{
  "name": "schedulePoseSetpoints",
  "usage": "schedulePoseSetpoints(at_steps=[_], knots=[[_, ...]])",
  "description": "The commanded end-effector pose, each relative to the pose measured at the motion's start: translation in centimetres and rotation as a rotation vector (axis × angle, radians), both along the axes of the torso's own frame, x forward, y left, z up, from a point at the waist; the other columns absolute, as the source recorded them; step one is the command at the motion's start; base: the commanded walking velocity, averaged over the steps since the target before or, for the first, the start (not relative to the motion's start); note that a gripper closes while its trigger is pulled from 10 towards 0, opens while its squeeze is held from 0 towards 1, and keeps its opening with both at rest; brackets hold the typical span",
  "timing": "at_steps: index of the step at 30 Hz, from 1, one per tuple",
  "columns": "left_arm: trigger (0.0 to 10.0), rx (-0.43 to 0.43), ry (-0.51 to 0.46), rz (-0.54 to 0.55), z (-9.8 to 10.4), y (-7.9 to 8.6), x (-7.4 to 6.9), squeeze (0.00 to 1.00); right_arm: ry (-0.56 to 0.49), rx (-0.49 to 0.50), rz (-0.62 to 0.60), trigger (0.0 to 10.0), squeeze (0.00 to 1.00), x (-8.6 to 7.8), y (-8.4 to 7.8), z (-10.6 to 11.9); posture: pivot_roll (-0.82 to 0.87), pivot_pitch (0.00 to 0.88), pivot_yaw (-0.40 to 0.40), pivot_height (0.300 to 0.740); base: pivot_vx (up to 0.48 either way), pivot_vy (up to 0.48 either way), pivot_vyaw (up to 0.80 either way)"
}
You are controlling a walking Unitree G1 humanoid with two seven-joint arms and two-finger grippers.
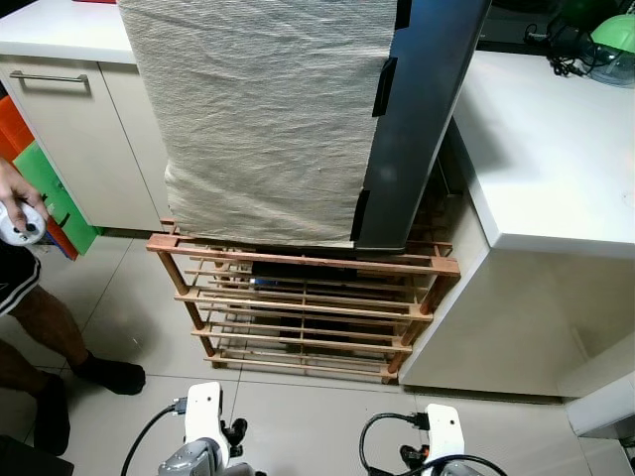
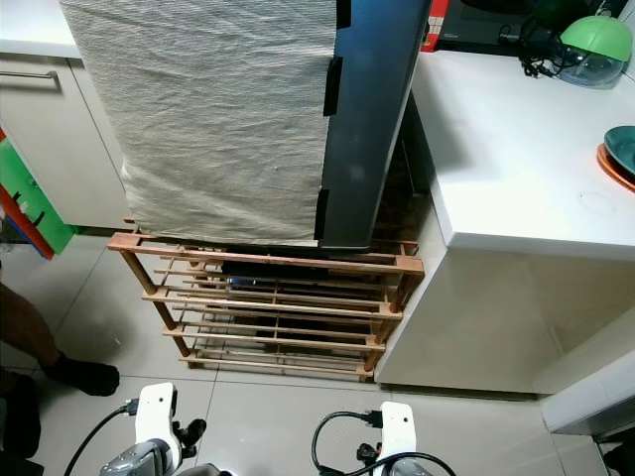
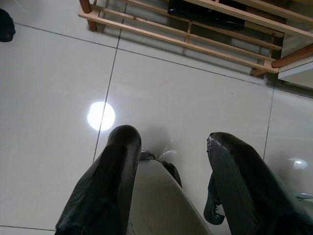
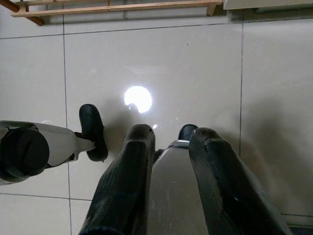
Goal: Clothes washing
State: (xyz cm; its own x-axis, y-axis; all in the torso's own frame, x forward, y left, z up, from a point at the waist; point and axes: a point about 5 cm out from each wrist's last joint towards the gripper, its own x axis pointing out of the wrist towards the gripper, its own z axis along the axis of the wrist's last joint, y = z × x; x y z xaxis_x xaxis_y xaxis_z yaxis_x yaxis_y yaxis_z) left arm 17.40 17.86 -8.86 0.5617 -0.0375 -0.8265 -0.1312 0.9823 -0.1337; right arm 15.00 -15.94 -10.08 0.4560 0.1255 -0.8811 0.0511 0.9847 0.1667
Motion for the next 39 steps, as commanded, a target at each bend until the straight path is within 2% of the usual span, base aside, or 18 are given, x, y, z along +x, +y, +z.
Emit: schedulePoseSetpoints(at_steps=[1,5,7,10,19,23,24,25,26,28,29,30,32,33,34,35,37,39], knots=[[10.0,0.189,0.120,-0.447,0.8,-1.1,2.2,0.00,0.111,-0.087,-0.283,10.0,0.00,-1.9,-1.2,-0.7,-0.16,0.000,0.115,0.740,0.000,0.000,0.00],[10.0,0.189,0.120,-0.447,0.8,-1.1,2.2,0.00,0.111,-0.087,-0.283,10.0,0.00,-1.9,-1.2,-0.7,-0.16,0.000,0.115,0.740,0.000,0.000,0.00],[10.0,0.179,0.132,-0.395,0.1,-2.3,1.0,0.00,0.088,-0.106,-0.226,10.0,0.00,-1.6,-1.1,-0.6,-0.16,0.000,0.123,0.740,0.000,0.000,0.00],[10.0,0.172,0.140,-0.355,-0.2,-2.6,0.5,0.00,0.072,-0.110,-0.198,10.0,0.00,-1.4,-1.1,-0.5,-0.16,0.000,0.123,0.740,0.000,0.000,0.00],[10.0,0.199,0.087,-0.335,0.3,-2.2,1.4,0.00,-0.014,-0.092,-0.237,10.0,0.00,0.6,-0.8,0.2,-0.16,0.000,0.119,0.740,0.000,0.000,0.00],[10.0,0.229,-0.067,-0.237,1.8,-1.1,4.0,0.00,-0.307,-0.133,-0.206,10.0,0.00,5.1,-1.4,2.9,-0.13,0.000,0.045,0.740,0.000,0.000,0.00],[10.0,0.229,-0.067,-0.237,1.8,-1.1,4.0,0.00,-0.307,-0.133,-0.206,10.0,0.00,5.1,-1.4,2.9,-0.13,0.000,0.045,0.740,0.000,0.000,0.00],[10.0,0.209,-0.161,-0.190,3.4,1.2,6.0,0.00,-0.439,-0.130,-0.148,10.0,0.00,7.3,-1.3,4.7,-0.11,0.000,0.011,0.740,0.000,0.000,0.00],[10.0,0.216,-0.201,-0.186,4.3,2.3,6.9,0.00,-0.483,-0.128,-0.121,10.0,0.00,8.3,-1.3,5.4,-0.10,0.000,0.000,0.740,0.000,0.000,0.00],[10.0,0.227,-0.217,-0.189,4.8,3.0,7.4,0.00,-0.515,-0.117,-0.109,10.0,0.00,9.0,-1.3,6.0,-0.09,0.000,-0.024,0.740,0.000,0.000,0.00],[10.0,0.239,-0.264,-0.216,5.7,3.3,8.1,0.00,-0.606,-0.058,-0.103,10.0,0.00,10.5,-1.5,7.9,-0.07,0.000,-0.055,0.740,0.000,0.000,0.00],[10.0,0.239,-0.264,-0.216,5.7,3.3,8.1,0.00,-0.606,-0.058,-0.103,10.0,0.00,10.5,-1.5,7.9,-0.07,0.000,-0.055,0.740,0.000,0.000,0.00],[10.0,0.258,-0.440,-0.222,8.1,3.0,9.4,0.00,-0.742,-0.078,-0.051,10.0,0.00,11.8,-1.9,10.7,-0.08,0.000,-0.073,0.740,0.000,0.000,0.00],[10.0,0.258,-0.440,-0.222,8.1,3.0,9.4,0.00,-0.742,-0.078,-0.051,10.0,0.00,11.8,-1.9,10.7,-0.08,0.000,-0.073,0.740,0.000,0.000,0.00],[10.0,0.276,-0.586,-0.225,10.1,2.0,9.8,0.00,-0.814,-0.173,-0.058,10.0,0.00,12.0,-2.5,12.2,-0.07,0.000,-0.080,0.740,0.000,0.000,0.00],[10.0,0.276,-0.632,-0.222,10.8,1.7,9.9,0.00,-0.836,-0.219,-0.066,10.0,0.00,12.0,-2.8,12.7,-0.07,0.000,-0.080,0.740,0.000,0.000,0.00],[10.0,0.240,-0.758,-0.214,12.9,0.4,10.2,0.00,-0.938,-0.247,-0.107,10.0,0.00,11.9,-3.2,14.4,-0.07,0.000,-0.083,0.740,0.000,0.000,0.00],[10.0,0.221,-0.862,-0.246,15.4,-0.8,10.4,0.00,-0.989,-0.217,-0.086,10.0,0.00,11.5,-3.6,16.1,-0.07,0.000,-0.078,0.740,0.000,0.000,0.00]])
